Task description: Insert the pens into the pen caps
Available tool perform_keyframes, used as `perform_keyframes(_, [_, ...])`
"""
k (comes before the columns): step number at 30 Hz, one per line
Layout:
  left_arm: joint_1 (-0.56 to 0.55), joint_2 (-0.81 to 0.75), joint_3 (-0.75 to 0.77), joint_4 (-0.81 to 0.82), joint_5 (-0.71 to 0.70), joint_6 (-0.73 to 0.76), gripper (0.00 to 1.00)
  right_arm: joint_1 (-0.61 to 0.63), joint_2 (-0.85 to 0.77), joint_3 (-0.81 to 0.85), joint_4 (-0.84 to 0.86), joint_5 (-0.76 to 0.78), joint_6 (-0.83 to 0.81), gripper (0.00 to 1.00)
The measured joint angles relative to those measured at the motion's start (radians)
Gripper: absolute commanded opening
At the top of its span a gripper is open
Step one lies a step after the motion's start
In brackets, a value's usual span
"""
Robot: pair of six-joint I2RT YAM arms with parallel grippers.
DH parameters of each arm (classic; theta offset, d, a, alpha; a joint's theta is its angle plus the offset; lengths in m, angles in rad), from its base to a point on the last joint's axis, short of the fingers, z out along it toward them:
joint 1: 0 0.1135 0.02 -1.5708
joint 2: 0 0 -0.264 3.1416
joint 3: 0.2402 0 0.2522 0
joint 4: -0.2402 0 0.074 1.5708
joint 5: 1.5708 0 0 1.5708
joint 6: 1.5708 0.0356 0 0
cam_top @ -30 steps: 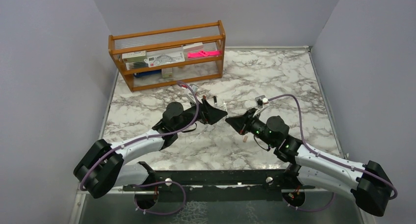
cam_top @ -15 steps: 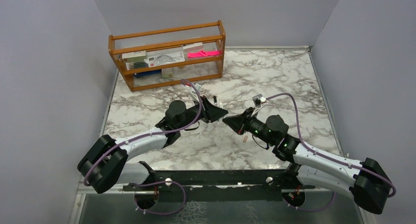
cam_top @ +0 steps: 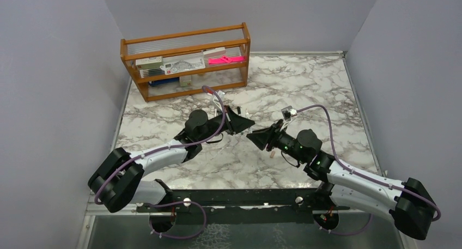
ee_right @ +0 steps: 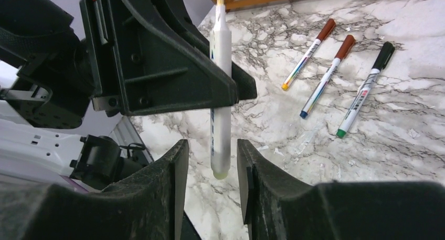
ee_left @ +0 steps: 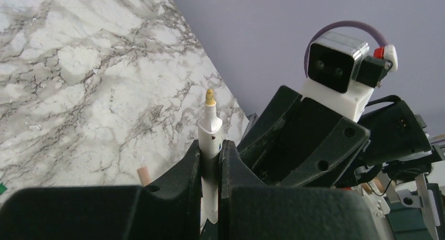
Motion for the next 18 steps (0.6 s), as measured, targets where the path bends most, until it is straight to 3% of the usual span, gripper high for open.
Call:
perform_keyframes(5, [0.0,0.016,0.036,0.001,0.0,-0.001,0.0,0.0,-0.008,-0.006,-0.005,0.0,-0.003,0.27])
perform_keyframes(8, [0.0,0.018,0.041,0.001,0.001,-0.005,0.0,0.0,-0.008,-0.006,-0.005,0.0,-0.007,0.05])
perform_keyframes(9, [0.0,0.018,0.041,0.001,0.002,-0.008,0.0,0.0,-0.008,-0.006,-0.006,0.001,-0.01,0.01])
perform_keyframes(12, [0.001,0.018,0.041,0.0,0.006,-0.008,0.01,0.0,-0.008,-0.008,-0.007,0.003,-0.01,0.01])
perform_keyframes(15, [0.001,0.018,0.041,0.001,0.009,-0.008,0.14,0.0,-0.01,-0.008,-0.007,0.004,-0.009,0.01])
perform_keyframes(18, [0.001,0.018,0.041,0.002,0.012,-0.01,0.19,0.0,-0.012,-0.009,-0.006,0.004,-0.008,0.01])
